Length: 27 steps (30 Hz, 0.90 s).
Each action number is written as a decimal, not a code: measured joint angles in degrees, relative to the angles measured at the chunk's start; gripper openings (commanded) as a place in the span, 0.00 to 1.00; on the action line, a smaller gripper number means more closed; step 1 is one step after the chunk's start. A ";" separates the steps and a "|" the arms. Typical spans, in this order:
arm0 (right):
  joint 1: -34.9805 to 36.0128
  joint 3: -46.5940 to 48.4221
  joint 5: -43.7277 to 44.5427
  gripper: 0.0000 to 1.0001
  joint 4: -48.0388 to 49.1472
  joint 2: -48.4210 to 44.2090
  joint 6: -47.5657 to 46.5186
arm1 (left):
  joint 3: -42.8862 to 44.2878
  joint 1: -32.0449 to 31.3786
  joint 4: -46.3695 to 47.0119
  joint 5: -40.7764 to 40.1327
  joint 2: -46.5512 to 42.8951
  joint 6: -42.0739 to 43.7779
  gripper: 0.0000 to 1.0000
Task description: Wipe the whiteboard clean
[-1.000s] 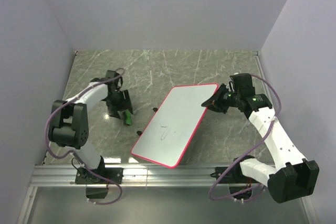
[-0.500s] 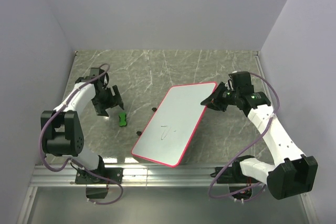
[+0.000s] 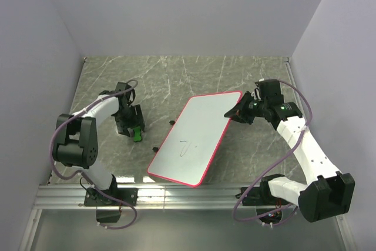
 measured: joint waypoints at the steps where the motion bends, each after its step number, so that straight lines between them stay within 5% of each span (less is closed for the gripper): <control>1: 0.00 0.09 0.00 0.00 -0.07 0.02 -0.15 | -0.55 0.04 0.26 -0.35 0.48 -0.13 0.66; 6: 0.00 1.16 -0.04 0.00 -1.16 0.87 -0.98 | -3.10 0.04 1.33 -1.31 1.77 -0.94 0.46; 13: 0.00 2.69 -0.48 0.00 -2.16 2.51 -2.12 | -3.39 -0.13 2.21 -1.33 2.16 -1.66 0.00; 27: 0.00 5.51 -1.97 0.00 -2.01 6.43 -3.80 | 3.15 -1.38 -0.55 2.21 0.76 -0.44 0.00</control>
